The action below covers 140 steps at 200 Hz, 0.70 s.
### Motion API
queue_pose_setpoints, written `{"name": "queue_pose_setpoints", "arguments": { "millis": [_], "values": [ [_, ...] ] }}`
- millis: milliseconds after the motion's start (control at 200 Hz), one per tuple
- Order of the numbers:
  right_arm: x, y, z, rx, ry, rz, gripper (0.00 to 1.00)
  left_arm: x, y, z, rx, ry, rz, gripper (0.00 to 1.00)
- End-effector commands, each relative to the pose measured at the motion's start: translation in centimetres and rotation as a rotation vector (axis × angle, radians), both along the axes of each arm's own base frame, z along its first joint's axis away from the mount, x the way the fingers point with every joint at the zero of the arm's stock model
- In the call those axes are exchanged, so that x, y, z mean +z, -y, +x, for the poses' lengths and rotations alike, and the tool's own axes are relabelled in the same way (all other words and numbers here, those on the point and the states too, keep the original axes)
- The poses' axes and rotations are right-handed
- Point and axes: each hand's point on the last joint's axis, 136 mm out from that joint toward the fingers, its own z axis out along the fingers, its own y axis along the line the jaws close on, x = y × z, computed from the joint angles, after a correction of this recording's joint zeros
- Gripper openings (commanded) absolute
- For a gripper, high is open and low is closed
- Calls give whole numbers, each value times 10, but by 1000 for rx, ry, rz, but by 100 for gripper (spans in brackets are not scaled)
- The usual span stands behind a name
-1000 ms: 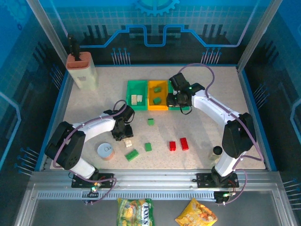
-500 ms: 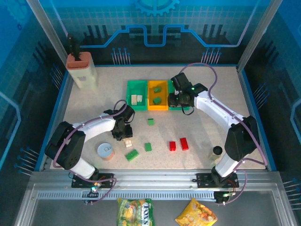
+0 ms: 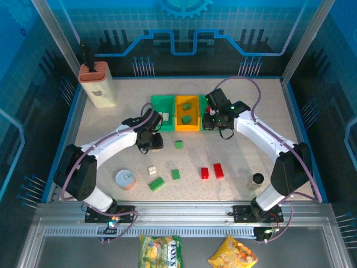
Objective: Sort the legos into containers by color
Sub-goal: Place the lego in the container.
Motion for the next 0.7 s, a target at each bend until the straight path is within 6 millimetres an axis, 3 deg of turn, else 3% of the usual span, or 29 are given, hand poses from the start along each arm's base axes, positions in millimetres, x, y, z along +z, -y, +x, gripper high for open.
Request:
{"name": "queue_pose_setpoints", "arguments": {
  "millis": [0,385,695],
  "values": [
    [-2,-1,-20,83,-23,-34,41,8,1,14,-68,6,24,35],
    [-28,15,-55,112,-52,-100,45,44,7,97,-131,128,-2,35],
    [-28,22,-66,89,-48,-99,46,49,14,166,-159,201,3,36]
  ]
}}
